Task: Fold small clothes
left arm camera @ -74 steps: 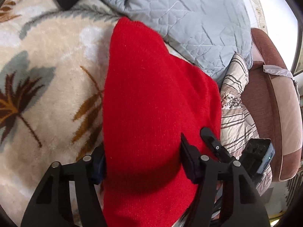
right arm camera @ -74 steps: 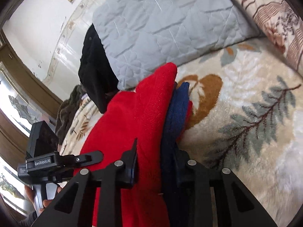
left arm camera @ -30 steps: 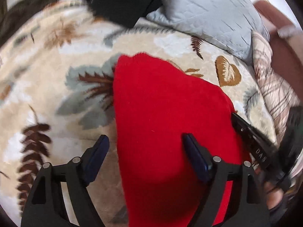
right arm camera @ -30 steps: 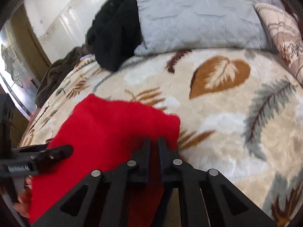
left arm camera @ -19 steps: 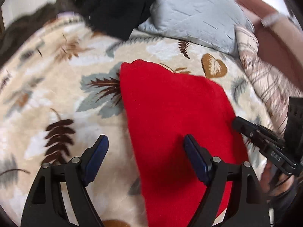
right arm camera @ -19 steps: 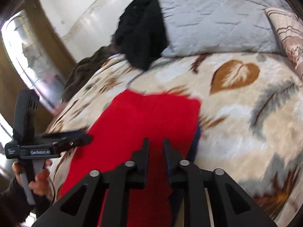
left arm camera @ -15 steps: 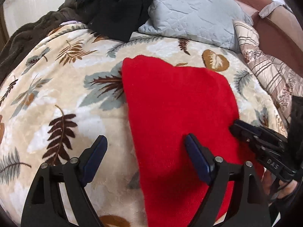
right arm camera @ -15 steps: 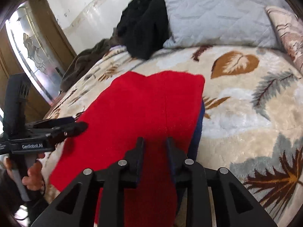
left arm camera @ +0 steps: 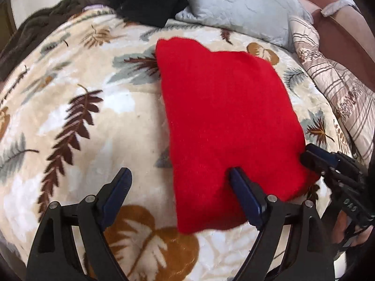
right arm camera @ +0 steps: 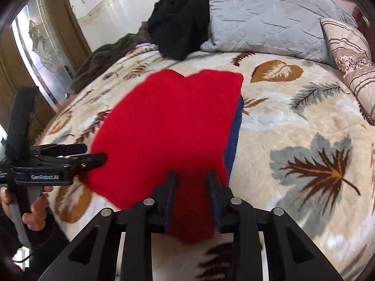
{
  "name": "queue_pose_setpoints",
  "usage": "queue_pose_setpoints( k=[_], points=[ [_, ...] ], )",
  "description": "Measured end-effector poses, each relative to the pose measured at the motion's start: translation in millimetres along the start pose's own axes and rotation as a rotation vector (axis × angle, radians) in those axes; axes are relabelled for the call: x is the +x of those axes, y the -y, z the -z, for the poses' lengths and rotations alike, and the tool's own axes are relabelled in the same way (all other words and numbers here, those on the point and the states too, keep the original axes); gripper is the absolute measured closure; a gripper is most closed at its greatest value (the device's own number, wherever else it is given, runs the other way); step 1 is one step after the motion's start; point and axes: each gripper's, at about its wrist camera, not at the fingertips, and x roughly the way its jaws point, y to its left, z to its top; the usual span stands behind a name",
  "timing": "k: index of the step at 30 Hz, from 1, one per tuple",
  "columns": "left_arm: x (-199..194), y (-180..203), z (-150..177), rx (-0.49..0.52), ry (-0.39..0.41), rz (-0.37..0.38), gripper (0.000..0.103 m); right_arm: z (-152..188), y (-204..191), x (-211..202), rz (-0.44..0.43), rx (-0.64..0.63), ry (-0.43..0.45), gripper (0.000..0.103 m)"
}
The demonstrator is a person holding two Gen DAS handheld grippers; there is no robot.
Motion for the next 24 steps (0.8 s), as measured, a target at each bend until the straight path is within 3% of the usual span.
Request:
queue_pose_setpoints(
  k=[3,9,13,19,24],
  points=[
    [5,2,9,0.029,0.001,-0.024,0.014,12,6,10,0.030,0.017,-0.047,0.075],
    [8,-1,11,-0.007,-0.008,-0.004,0.014,7,-2,-3,0.076,0.004,-0.017,0.073],
    [10,-3,13,-0.015,-0.007,0.001,0.011,9,-3,11,0.109,-0.013,-0.056,0.074],
    [12,-5,12,-0.021,-0.010,0.006,0.008,2,0,12,0.099,0.010,-0.067,0.073],
    [10,-8,10,-0.024,-0.014,0.026,0.008,-13,15,15,0.080,0.102,-0.049,0.072]
  ],
)
